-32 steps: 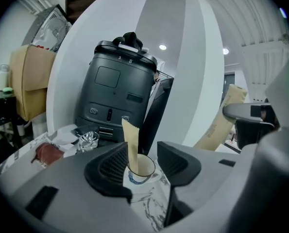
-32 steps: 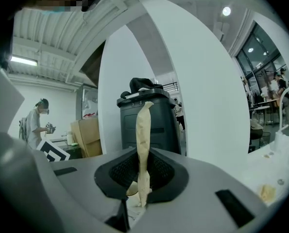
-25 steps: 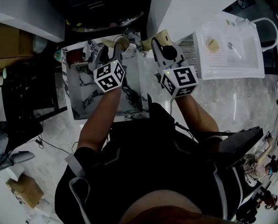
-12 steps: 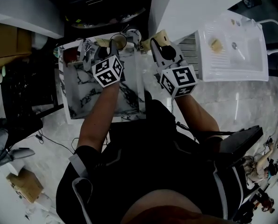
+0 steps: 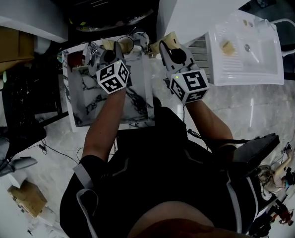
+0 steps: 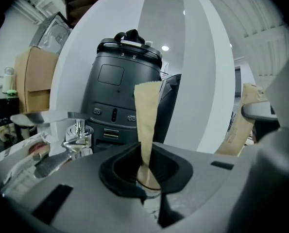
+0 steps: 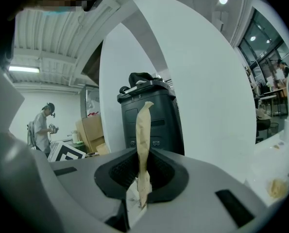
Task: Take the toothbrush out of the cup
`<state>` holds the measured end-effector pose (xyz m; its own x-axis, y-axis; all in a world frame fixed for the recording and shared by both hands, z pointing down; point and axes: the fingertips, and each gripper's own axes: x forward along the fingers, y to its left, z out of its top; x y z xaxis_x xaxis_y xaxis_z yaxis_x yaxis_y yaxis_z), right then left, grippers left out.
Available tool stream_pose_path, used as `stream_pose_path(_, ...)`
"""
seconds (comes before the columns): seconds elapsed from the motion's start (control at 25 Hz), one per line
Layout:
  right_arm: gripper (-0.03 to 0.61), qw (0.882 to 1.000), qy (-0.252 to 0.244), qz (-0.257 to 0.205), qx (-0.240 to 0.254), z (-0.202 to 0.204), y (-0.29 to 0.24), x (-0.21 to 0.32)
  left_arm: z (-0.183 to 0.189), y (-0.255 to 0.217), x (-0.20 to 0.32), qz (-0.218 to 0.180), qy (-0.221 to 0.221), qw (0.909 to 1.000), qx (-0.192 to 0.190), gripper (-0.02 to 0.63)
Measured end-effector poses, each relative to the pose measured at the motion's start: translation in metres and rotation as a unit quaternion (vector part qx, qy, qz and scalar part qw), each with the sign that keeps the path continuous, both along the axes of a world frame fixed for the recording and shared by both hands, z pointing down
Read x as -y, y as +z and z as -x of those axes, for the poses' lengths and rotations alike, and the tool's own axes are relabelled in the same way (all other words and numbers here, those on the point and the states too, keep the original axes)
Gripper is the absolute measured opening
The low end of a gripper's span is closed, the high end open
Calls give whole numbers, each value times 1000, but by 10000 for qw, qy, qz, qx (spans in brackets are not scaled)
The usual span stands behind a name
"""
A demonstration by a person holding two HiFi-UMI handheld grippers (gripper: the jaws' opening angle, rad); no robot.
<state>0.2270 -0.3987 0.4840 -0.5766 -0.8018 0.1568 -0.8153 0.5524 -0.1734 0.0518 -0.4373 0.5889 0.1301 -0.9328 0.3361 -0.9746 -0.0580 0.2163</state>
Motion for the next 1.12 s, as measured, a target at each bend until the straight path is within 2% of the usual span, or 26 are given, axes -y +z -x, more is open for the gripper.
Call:
stream_pose_path(0.24,49,9999,105,-104,20,10,-20,-3,5,-29,-10,-357,130,9993,-6,34)
stream_pose_path(0.64,49,9989,351,-314,68,28,-55,-17,5,-98,-39,-905,577,9938,-296,34)
stream_pose_path(0.88,49,9984,359,-428,97,44,-71,-30,3,-136,-64,-1172,941,9883,-274,33)
stream_pose_path(1.12,49,9976,373,-561,130,53,-85,-43,10,-166,-90,-1406,1057,9841,-261,32)
